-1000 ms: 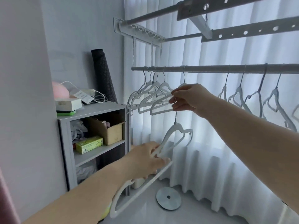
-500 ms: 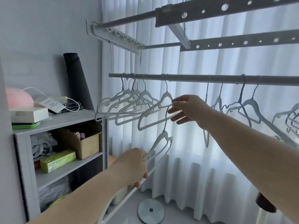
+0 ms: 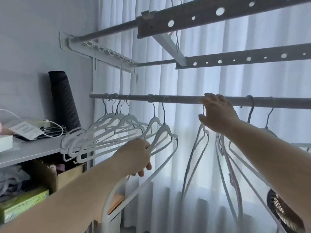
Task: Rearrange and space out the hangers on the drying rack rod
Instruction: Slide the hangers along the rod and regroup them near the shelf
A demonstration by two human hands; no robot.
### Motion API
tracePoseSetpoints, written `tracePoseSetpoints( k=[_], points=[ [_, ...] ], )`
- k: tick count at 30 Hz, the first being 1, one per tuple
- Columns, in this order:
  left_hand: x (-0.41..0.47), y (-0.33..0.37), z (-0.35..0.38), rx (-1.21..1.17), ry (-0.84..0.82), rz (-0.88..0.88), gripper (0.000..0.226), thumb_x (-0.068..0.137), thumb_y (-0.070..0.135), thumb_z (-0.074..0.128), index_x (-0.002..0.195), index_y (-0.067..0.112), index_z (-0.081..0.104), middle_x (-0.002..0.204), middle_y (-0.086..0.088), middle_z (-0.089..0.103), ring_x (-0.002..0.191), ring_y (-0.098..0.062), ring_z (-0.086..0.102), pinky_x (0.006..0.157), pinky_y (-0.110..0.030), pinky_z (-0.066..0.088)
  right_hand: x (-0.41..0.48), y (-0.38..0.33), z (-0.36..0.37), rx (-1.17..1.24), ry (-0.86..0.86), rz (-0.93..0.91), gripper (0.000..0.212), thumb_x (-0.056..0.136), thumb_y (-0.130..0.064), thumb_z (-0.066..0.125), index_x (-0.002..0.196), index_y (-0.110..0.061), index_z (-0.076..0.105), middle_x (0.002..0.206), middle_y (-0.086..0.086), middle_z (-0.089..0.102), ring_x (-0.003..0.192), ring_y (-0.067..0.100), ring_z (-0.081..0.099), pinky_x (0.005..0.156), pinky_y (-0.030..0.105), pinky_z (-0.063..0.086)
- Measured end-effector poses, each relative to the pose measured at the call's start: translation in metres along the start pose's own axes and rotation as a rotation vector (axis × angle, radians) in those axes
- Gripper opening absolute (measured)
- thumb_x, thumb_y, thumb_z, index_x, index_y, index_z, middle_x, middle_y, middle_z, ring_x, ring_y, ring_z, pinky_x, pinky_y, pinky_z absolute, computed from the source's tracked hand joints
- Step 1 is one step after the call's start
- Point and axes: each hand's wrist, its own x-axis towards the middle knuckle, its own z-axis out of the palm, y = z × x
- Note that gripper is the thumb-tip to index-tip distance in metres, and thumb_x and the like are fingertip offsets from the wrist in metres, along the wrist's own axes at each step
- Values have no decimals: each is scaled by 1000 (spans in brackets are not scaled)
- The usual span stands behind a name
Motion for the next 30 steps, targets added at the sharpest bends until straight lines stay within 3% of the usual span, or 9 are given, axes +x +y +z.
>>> tracePoseSetpoints(
  k=[4, 6, 9, 13, 19, 26, 30],
  points=[
    [34, 23, 2, -31, 33, 13, 24, 92, 11, 33, 87, 10, 57, 76, -5, 71, 45, -17, 51, 44, -20, 38, 23, 14, 4, -117, -13, -47, 54, 92, -26, 46, 142, -17, 28, 151, 4, 27, 141, 23, 19, 117, 38, 6],
    [49, 31, 7, -33, 48, 29, 23, 91, 7, 32, 92, 14, 53, 70, 1, 67, 40, -11, 50, 42, -18, 39, 31, 18, 5, -124, -11, -73, 49, 92, -25, 46, 138, -16, 33, 144, 5, 39, 134, 24, 32, 115, 35, 15],
    [65, 37, 14, -27, 45, 27, 23, 90, 6, 30, 99, 13, 50, 66, 2, 64, 39, -10, 50, 41, -17, 39, 39, 19, 7, -132, 18, -107, 40, 92, -22, 45, 131, -14, 40, 133, 7, 49, 122, 26, 45, 100, 34, 35],
    [76, 38, 22, -26, -1, 3, 24, 90, 5, 30, 99, 12, 52, 64, 2, 63, 44, -15, 51, 43, -19, 39, 43, 21, 9, -163, 59, -140, 35, 93, -18, 44, 127, -11, 44, 125, 7, 53, 114, 28, 52, 86, 35, 44],
    [83, 34, 29, 0, -49, 13, 28, 91, 4, 29, 108, 9, 52, 61, 4, 60, 38, -9, 50, 35, -13, 37, 44, 25, 8, -163, 79, -162, 34, 93, -20, 44, 126, -11, 44, 123, 7, 55, 112, 27, 53, 84, 36, 44],
    [81, 32, 25, -20, -87, 27, 27, 90, 6, 29, 103, 12, 52, 58, 5, 59, 34, -8, 49, 37, -15, 36, 44, 25, 8, -138, 60, -142, 37, 93, -22, 45, 129, -13, 42, 126, 5, 52, 117, 25, 49, 85, 33, 42],
    [75, 33, 20, -30, -86, 66, 18, 92, 17, 38, 97, 13, 54, 64, 6, 60, 43, -10, 53, 40, -17, 40, 46, 21, 7, -109, 43, -121, 38, 92, -25, 46, 129, -14, 42, 125, 6, 53, 118, 25, 47, 90, 35, 40]
  ],
)
